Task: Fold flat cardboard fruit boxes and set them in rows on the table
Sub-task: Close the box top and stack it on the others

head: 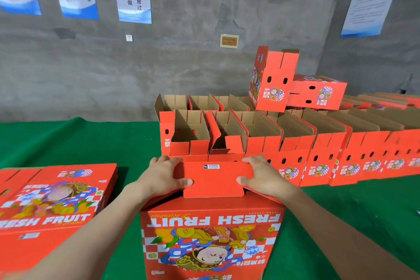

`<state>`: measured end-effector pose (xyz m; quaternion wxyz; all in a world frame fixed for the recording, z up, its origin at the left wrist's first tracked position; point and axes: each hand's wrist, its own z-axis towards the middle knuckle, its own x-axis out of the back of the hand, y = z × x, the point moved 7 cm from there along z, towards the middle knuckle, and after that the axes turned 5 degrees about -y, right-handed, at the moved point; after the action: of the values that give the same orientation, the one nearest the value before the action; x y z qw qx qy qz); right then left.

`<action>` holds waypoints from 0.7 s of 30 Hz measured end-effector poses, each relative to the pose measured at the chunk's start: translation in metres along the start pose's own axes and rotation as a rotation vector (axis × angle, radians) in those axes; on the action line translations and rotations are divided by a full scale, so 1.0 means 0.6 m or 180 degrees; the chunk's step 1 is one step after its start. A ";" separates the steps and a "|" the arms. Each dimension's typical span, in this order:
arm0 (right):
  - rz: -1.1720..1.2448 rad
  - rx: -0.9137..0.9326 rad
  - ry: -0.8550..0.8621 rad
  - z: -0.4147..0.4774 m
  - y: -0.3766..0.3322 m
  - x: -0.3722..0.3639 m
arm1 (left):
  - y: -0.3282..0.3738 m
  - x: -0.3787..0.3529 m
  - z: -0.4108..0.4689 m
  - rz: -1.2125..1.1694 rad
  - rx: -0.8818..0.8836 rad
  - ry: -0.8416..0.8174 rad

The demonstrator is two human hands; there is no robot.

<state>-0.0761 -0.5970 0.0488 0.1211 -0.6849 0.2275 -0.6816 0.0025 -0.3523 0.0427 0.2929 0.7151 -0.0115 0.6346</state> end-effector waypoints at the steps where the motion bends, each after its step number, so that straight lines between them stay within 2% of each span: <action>1: -0.0058 -0.0012 0.0023 -0.001 0.001 -0.001 | 0.000 0.000 0.000 0.0042 0.0003 0.0031; 10: -0.0429 -0.0061 0.0073 -0.014 -0.004 -0.008 | 0.010 0.001 -0.009 0.0336 0.0093 0.0076; 21: -0.0462 -0.0051 0.0204 -0.021 -0.003 -0.007 | 0.012 0.002 -0.013 0.0429 0.0147 0.0085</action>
<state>-0.0881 -0.5913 0.0464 0.0586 -0.6783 0.1866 -0.7083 -0.0070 -0.3546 0.0466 0.2331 0.7108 -0.0411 0.6624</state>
